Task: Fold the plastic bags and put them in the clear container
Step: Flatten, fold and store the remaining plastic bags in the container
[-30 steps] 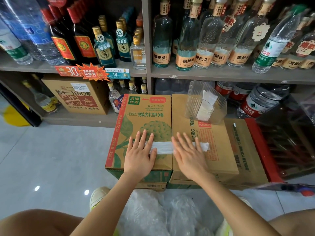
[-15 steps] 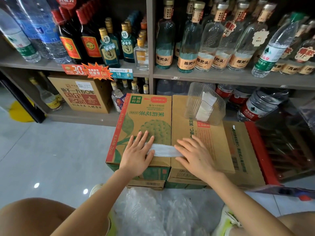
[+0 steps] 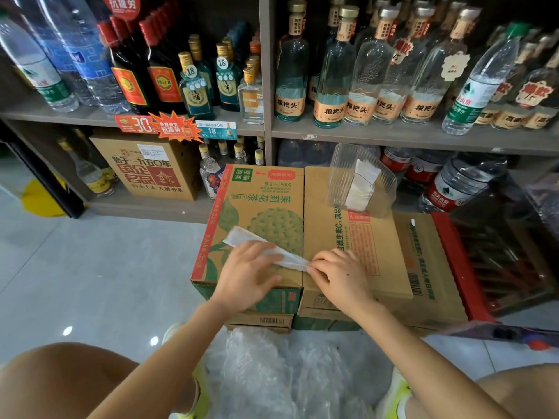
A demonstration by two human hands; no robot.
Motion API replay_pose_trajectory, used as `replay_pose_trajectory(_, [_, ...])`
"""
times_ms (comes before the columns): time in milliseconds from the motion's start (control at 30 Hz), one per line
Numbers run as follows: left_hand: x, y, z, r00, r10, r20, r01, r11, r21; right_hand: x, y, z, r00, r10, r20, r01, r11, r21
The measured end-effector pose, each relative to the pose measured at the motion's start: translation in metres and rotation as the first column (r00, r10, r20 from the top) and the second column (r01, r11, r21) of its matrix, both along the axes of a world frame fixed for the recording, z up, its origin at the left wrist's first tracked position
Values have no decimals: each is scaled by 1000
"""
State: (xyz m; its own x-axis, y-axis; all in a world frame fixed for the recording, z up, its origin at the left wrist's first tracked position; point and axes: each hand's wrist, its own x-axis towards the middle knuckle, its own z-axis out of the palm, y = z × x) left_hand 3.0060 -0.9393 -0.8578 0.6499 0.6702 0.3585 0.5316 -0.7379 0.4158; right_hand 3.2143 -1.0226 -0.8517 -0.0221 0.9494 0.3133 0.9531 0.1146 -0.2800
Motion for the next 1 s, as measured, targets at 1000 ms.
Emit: replay_pose_trajectory(1000, [12, 4, 17, 816, 438, 378, 106, 529, -842, -22, 48, 29, 286, -384, -878, -182, 878, -443])
